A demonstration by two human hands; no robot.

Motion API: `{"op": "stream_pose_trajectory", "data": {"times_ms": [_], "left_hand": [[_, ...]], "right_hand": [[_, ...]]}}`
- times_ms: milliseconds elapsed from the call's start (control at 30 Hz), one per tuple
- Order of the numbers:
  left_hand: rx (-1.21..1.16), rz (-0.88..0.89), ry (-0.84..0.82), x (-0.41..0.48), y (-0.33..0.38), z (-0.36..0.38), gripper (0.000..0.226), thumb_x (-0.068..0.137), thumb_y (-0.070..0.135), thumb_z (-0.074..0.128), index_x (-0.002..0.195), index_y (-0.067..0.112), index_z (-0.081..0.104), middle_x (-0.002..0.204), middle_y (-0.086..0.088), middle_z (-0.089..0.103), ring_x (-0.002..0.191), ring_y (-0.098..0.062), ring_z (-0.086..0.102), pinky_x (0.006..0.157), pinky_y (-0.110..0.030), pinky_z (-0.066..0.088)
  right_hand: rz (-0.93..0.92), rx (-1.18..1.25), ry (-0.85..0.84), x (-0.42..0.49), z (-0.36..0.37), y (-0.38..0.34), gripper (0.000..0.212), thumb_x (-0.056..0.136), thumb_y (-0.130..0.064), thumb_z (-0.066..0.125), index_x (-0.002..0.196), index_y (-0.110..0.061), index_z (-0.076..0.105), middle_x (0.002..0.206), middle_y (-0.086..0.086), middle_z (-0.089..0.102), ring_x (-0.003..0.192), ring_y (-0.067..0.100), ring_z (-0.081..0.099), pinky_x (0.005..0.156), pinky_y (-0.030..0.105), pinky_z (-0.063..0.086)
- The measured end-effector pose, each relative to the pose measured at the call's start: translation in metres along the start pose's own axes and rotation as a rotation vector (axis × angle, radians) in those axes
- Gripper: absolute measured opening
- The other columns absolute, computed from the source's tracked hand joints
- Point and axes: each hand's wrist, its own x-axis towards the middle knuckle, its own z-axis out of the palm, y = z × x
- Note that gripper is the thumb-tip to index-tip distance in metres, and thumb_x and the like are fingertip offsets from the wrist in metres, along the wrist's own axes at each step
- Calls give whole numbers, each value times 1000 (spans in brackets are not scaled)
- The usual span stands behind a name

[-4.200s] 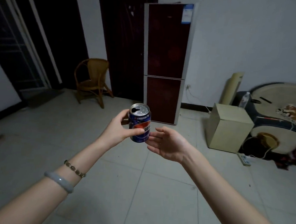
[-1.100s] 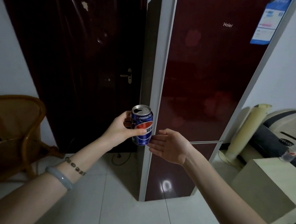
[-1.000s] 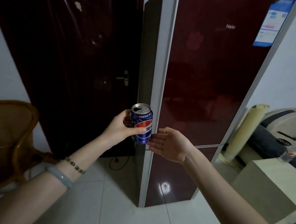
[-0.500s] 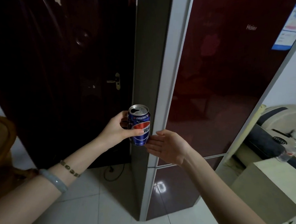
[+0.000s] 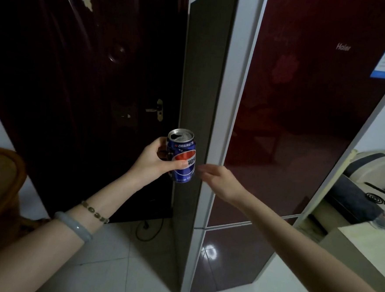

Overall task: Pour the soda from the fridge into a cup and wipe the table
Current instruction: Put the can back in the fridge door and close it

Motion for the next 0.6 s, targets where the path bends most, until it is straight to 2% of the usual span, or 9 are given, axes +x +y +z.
{"op": "stream_pose_trajectory", "data": {"times_ms": [67,100,200,267,333,467,533,600], "left_hand": [[-2,-2,8,1,-1,-2,61,66,14,84,119,18,54,113,5,65,103,-8,62,90,-26,48],[2,-4,14,2,-1,-3,60,66,14,83,119,19,54,112,5,65,102,-6,62,88,-23,48],[11,-12,34,5,-4,-7,60,66,13,83,119,18,54,112,6,64,102,-6,61,86,-22,48],[-4,-24,37,7,-5,-10,60,67,11,82,120,16,54,112,5,64,101,-5,61,84,-19,47],[-12,-31,38,9,-8,-10,60,68,9,81,121,14,54,111,6,64,99,-3,61,81,-16,47],[-13,-31,30,14,-9,-10,59,67,9,82,119,15,54,109,7,64,99,-2,61,81,-17,47],[-21,-29,21,15,-9,-9,58,67,9,82,117,17,54,109,7,64,98,-3,61,81,-17,47],[-23,-19,14,15,-8,-9,57,67,9,82,116,17,54,109,7,64,99,-4,61,80,-17,47]], "right_hand": [[-293,-595,140,11,-2,8,38,84,-7,54,121,-1,57,131,18,54,121,32,51,99,38,43],[-427,-795,199,18,-2,14,40,77,-5,60,116,1,60,128,22,56,119,36,53,99,43,43],[-621,-1168,275,38,-3,23,39,64,-10,64,102,0,69,114,22,64,112,37,58,99,49,41],[-618,-1337,257,46,-6,23,37,66,-14,59,100,-3,71,108,20,66,111,37,59,102,51,37],[-589,-1465,217,55,-8,26,37,65,-15,64,99,-3,71,106,20,66,112,37,57,105,53,31],[-529,-1617,148,67,-14,32,45,67,-25,70,110,-12,69,125,15,60,126,34,46,109,57,22],[-503,-1697,163,66,-15,31,49,77,-30,63,124,-15,61,137,12,50,135,32,35,111,57,10],[-471,-1778,130,67,-13,33,54,90,-27,48,140,-13,38,151,14,29,143,34,13,107,58,-9]]}}
